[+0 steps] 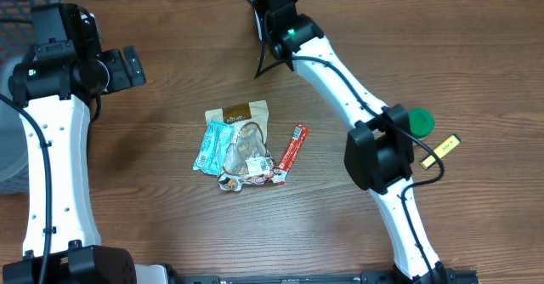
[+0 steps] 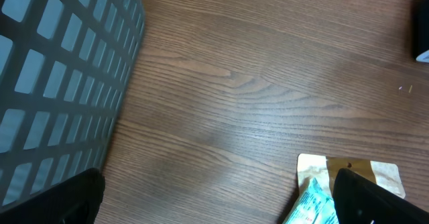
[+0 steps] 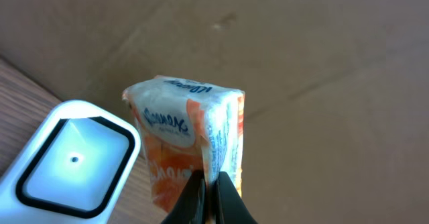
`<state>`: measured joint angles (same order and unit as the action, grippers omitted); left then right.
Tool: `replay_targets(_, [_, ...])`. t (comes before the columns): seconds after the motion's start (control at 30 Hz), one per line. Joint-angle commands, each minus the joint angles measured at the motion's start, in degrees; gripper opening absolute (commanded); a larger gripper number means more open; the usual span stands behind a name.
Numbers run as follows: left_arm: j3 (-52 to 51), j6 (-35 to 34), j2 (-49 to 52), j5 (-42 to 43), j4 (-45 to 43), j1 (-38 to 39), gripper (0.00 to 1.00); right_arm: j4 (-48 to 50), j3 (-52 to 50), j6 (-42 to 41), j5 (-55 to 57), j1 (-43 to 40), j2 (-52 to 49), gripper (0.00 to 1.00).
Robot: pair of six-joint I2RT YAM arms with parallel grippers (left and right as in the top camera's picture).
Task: Scan the item barcode
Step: 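Carry the Kleenex pack up to the white scanner, then hold the Kleenex pack's barcode in front of the white scanner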
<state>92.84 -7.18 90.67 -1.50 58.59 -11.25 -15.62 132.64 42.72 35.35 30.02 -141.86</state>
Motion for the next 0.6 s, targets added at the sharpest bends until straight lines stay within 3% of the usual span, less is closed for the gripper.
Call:
replay_targets(0.0, [0.63, -0.74, 0.42, 0.46, -0.13, 0.39, 1.00, 3.58, 0.33, 10.91, 1.46, -0.13, -2.56, 0.04])
replay_targets(0.57, [0.63, -0.74, 0.42, 0.46, -0.13, 0.39, 1.00, 7.80, 0.07, 12.83, 0.37, -0.13, -7.78, 0.04])
